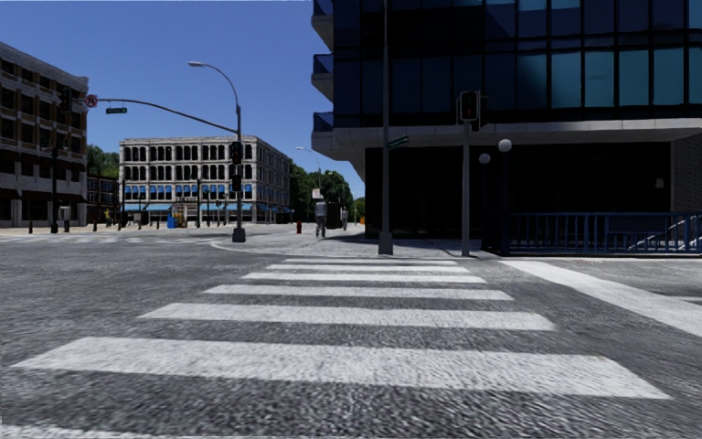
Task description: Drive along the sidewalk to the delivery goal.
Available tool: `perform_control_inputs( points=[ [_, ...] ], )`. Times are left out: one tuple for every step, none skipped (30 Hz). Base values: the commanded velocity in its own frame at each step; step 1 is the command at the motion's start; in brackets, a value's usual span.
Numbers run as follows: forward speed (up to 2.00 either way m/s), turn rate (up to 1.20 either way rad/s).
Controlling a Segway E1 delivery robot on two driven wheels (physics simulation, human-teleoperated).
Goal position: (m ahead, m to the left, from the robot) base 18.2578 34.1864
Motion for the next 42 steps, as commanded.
perform_control_inputs(
  points=[
    [2.0, 0.0],
    [2.0, 0.0],
    [2.0, 0.0],
    [2.0, 0.0],
    [2.0, 0.0],
    [2.0, 0.0],
    [2.0, 0.0],
    [2.0, 0.0],
    [2.0, 0.0],
    [2.0, 0.0],
    [2.0, 0.0],
    [2.0, 0.0],
    [2.0, 0.0],
    [2.0, 0.0],
    [2.0, 0.02],
    [2.0, 0.11],
    [2.0, 0.16],
    [2.0, 0.19],
    [2.0, 0.19],
    [2.0, 0.19],
    [2.0, 0.2],
    [2.0, 0.2],
    [2.0, 0.2],
    [2.0, 0.2],
    [2.0, 0.2],
    [2.0, 0.2],
    [2.0, 0.2],
    [2.0, 0.2],
    [2.0, 0.2],
    [2.0, 0.2],
    [2.0, 0.2],
    [2.0, 0.2],
    [2.0, 0.2],
    [2.0, 0.2],
    [2.0, 0.2],
    [2.0, 0.2],
    [2.0, 0.2],
    [2.0, 0.2],
    [2.0, 0.2],
    [2.0, 0.11],
    [2.0, 0.0],
    [2.0, 0.0]
  ],
)
